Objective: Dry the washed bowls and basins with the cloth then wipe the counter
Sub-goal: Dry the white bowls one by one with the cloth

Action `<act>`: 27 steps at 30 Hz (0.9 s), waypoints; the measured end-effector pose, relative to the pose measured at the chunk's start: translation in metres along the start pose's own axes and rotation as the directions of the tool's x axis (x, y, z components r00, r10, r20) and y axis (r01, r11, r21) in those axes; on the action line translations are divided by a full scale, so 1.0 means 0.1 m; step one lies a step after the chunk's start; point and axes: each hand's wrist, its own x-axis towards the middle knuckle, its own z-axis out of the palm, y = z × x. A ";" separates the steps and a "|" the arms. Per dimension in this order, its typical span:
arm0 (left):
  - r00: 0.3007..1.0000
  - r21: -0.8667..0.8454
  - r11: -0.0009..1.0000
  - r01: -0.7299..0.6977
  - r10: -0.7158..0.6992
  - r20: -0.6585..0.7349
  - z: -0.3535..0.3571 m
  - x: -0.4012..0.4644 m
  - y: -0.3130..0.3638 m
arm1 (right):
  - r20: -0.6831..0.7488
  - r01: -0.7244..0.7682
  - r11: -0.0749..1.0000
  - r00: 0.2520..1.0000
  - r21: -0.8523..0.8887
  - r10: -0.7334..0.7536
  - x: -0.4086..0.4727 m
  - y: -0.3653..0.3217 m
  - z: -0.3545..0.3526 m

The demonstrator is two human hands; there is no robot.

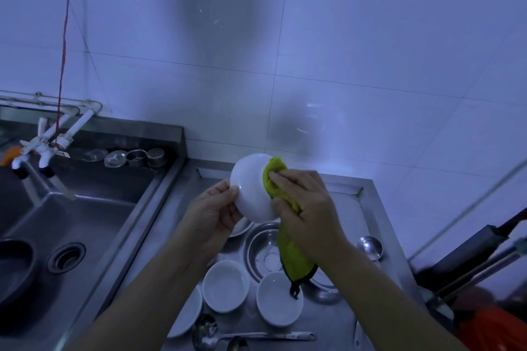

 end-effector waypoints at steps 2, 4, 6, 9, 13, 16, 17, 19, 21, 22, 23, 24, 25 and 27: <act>1.000 0.010 1.000 -0.005 0.005 -0.012 -0.03 0.01 0.05 | 0.025 0.082 0.996 0.996 0.023 -0.083 -0.05 0.04 -0.03; 1.000 0.023 1.000 0.000 0.001 -0.013 -0.06 0.01 0.11 | 0.042 0.170 0.984 0.985 -0.052 -0.168 -0.07 0.13 -0.11; 1.000 0.033 0.999 0.025 -0.025 0.006 -0.05 -0.01 0.13 | 0.046 0.207 0.964 0.978 -0.165 -0.202 -0.04 0.21 -0.18; 0.997 0.052 0.997 0.058 -0.060 0.040 0.03 -0.04 0.08 | -0.020 0.180 0.954 0.982 -0.240 -0.190 0.09 0.21 -0.21; 0.999 0.068 0.997 0.044 -0.044 0.007 0.09 -0.03 0.07 | -0.068 0.157 0.984 0.984 -0.089 -0.163 0.10 0.07 -0.09; 1.000 0.103 0.995 0.000 0.001 -0.011 0.11 -0.04 0.09 | -0.067 0.148 0.989 0.987 0.018 -0.147 0.10 0.04 -0.16; 1.000 0.115 0.993 -0.013 0.015 -0.011 0.13 -0.05 0.08 | -0.091 0.141 0.990 0.986 0.026 -0.138 0.14 0.02 -0.19; 0.999 0.123 0.992 -0.032 0.032 0.003 0.21 -0.06 0.05 | -0.102 0.112 0.993 0.989 0.021 -0.109 0.26 -0.04 -0.19; 0.999 0.093 0.995 -0.035 0.033 0.019 0.29 -0.08 0.01 | -0.050 0.074 0.997 0.996 0.006 -0.073 0.33 -0.13 -0.10; 0.999 0.070 0.997 -0.035 0.034 0.015 0.32 -0.08 0.00 | -0.038 0.059 0.998 0.998 0.005 -0.059 0.33 -0.16 -0.05; 0.999 0.047 0.998 -0.036 0.036 0.006 0.34 -0.07 0.00 | -0.043 0.060 0.998 0.997 0.004 -0.060 0.32 -0.18 -0.01; 0.999 0.023 0.999 -0.034 0.035 -0.004 0.35 -0.07 0.01 | -0.064 0.081 0.997 0.995 -0.006 -0.081 0.29 -0.19 0.02; 1.000 -0.003 1.000 -0.029 0.029 -0.007 0.36 -0.06 0.02 | -0.091 0.118 0.993 0.989 -0.029 -0.120 0.25 -0.19 0.03; 1.000 -0.074 0.997 -0.010 0.009 -0.023 0.39 -0.05 0.06 | -0.119 0.223 0.968 0.964 -0.110 -0.236 0.14 -0.17 0.07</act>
